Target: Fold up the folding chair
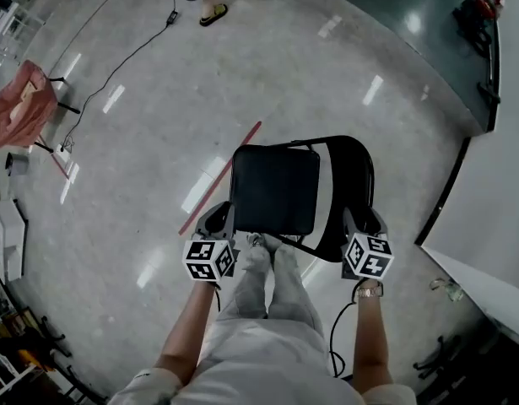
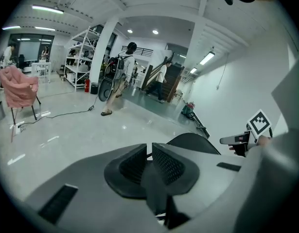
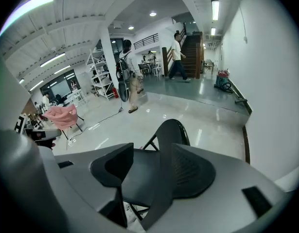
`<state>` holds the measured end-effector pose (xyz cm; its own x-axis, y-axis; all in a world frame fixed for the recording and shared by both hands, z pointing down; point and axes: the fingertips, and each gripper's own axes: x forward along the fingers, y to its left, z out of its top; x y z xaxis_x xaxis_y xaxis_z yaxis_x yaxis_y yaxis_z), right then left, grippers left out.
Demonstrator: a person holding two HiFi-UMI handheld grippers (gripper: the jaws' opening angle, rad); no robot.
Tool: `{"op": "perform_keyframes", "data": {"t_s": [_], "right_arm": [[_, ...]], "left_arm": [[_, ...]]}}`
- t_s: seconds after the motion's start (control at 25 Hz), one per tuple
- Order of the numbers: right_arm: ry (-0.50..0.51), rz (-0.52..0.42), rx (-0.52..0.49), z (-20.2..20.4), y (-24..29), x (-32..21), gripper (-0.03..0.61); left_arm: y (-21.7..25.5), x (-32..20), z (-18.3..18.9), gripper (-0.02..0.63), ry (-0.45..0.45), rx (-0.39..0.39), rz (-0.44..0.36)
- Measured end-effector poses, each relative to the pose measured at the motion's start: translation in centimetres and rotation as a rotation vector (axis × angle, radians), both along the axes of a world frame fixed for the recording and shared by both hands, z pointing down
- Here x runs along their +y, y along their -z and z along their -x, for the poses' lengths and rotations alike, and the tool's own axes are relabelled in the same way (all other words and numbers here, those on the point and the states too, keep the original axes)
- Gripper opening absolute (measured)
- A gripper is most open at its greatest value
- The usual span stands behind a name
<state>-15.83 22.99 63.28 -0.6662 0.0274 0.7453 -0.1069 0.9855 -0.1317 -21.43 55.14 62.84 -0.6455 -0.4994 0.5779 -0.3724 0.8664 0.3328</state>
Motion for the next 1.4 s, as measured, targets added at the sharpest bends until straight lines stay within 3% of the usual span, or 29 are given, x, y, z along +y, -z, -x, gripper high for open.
{"op": "perform_keyframes", "data": {"t_s": [0.2, 0.44, 0.68, 0.92, 1.08, 1.24, 1.4], "right_arm": [[-0.021, -0.121, 0.027, 1.4, -3.3, -4.5, 0.218], [-0.047, -0.192, 0.165, 1.5, -9.3, -6.3, 0.221], [-0.078, -0.305, 0.308, 1.8, -13.2, -7.4, 0.227], [-0.077, -0.402, 0.336, 1.5, -13.4, -7.3, 0.240], [-0.077, -0.410, 0.335, 1.8, -13.8, -7.1, 0.242], [-0.082, -0.419, 0.337, 1.9, -14.3, -6.7, 0.245], [-0.080, -0.429, 0.341, 2.1, -14.3, -6.4, 0.247]], "left_arm": [[-4.2, -2.7, 1.7, 0.121, -0.052, 0.035, 0.026], [-9.7, -3.5, 1.8, 0.143, -0.062, 0.095, 0.043], [-17.8, -2.7, 0.7, 0.174, -0.071, 0.221, 0.076], [-27.3, -1.2, 0.0, 0.243, -0.106, 0.364, 0.036], [-34.2, 0.6, 0.3, 0.289, -0.118, 0.440, -0.006], [-39.6, 4.1, 1.9, 0.304, -0.033, 0.492, -0.039], [-43.9, 5.9, 1.9, 0.317, -0.084, 0.560, -0.027]]}}
